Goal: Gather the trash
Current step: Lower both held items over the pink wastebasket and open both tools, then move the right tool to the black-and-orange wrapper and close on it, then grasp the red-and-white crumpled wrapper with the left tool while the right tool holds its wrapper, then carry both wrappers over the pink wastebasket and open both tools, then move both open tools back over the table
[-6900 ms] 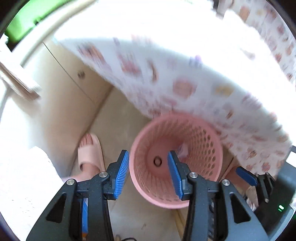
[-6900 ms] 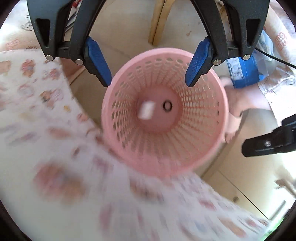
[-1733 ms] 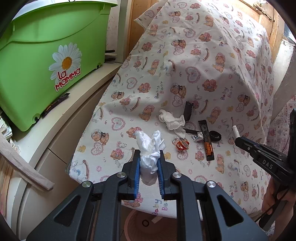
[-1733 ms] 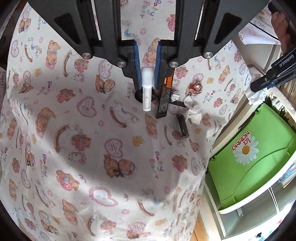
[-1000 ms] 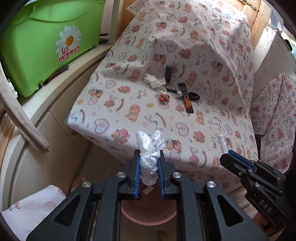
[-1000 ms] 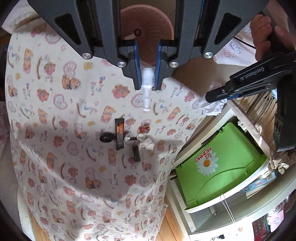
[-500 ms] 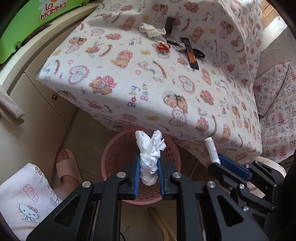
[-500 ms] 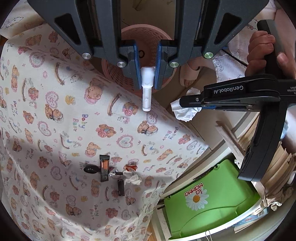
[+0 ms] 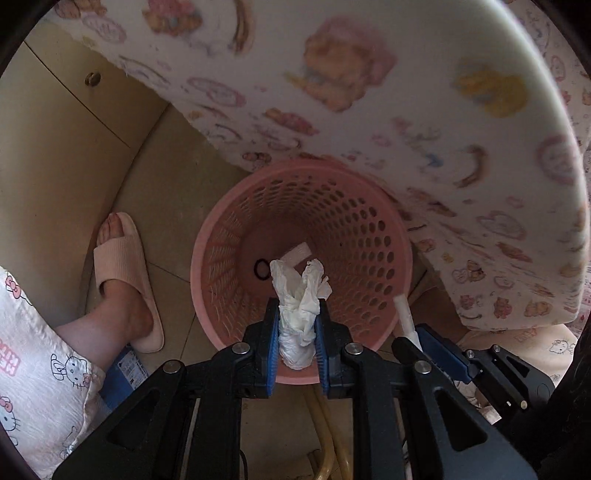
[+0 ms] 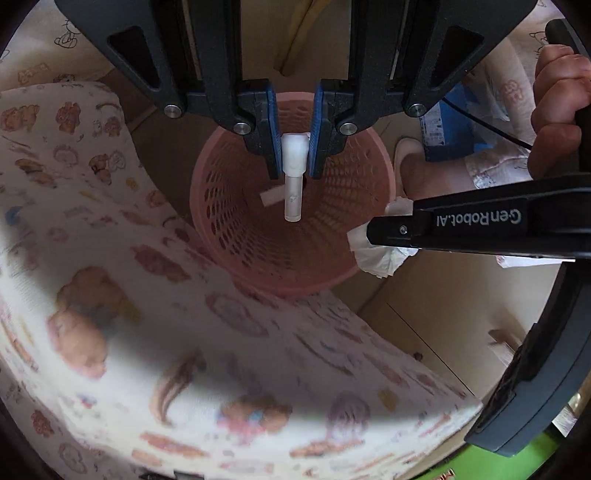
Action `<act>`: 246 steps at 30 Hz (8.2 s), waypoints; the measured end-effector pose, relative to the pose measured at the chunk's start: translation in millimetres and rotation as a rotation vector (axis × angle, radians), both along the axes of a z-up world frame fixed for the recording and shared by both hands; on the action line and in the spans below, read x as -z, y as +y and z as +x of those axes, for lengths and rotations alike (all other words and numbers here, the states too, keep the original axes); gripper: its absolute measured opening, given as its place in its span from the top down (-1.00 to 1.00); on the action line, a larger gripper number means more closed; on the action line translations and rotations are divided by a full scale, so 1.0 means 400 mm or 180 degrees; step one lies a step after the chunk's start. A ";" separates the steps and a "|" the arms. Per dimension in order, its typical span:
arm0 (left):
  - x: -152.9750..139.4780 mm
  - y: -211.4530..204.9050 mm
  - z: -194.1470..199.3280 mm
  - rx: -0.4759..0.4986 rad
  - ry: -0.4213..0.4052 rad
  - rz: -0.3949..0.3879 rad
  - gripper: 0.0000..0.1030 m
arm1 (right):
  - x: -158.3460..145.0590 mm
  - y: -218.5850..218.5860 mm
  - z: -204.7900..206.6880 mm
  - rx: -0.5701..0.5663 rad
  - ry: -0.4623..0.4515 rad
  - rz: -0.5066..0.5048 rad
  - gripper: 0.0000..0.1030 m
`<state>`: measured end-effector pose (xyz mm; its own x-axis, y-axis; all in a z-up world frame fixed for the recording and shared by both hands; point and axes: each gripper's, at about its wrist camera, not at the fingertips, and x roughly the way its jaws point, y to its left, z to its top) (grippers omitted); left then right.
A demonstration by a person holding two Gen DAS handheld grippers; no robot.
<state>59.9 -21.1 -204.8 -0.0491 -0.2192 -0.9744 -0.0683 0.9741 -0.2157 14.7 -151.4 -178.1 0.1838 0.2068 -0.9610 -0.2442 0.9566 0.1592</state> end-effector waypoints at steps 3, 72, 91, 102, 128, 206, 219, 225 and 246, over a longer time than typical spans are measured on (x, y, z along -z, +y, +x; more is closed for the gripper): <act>0.050 -0.003 -0.006 0.0017 0.0129 0.0047 0.68 | 0.072 0.003 0.009 0.0009 0.0206 -0.0178 0.69; -0.466 0.047 0.340 -0.0055 -0.1723 0.0666 -0.59 | -0.350 -0.152 0.322 0.0664 -0.1672 0.0072 -0.18; -0.450 0.045 0.382 -0.0155 -0.1793 0.0728 -0.59 | -0.247 -0.086 0.428 0.0545 -0.1440 -0.0080 0.50; -0.450 -0.013 0.372 0.0035 -0.1778 0.0436 -0.46 | -0.332 -0.132 0.391 0.0618 -0.1624 0.0237 0.66; -0.342 -0.166 0.452 0.0367 -0.1340 0.0374 0.76 | -0.331 -0.179 0.404 0.0658 -0.1433 0.0080 0.63; -0.219 0.044 -0.025 0.0047 -0.0931 0.0340 0.73 | -0.141 0.089 -0.098 -0.0471 -0.0502 0.0344 0.63; -0.049 0.027 -0.006 0.0145 -0.0384 0.0515 0.70 | 0.038 0.090 -0.041 -0.0227 0.0025 -0.0140 0.62; -0.005 0.026 -0.009 0.0172 -0.0215 0.0500 0.69 | 0.096 0.074 -0.031 -0.0228 0.0141 -0.0285 0.62; -0.136 0.068 -0.033 0.0005 -0.0697 0.0599 0.14 | 0.041 0.062 -0.034 -0.0077 -0.0003 -0.0233 0.11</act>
<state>46.6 6.0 -150.4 0.1666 -0.0335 -0.9855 -0.0384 0.9984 -0.0404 1.1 -126.4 -194.5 0.1804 0.1405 -0.9735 -0.2674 0.9595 0.0889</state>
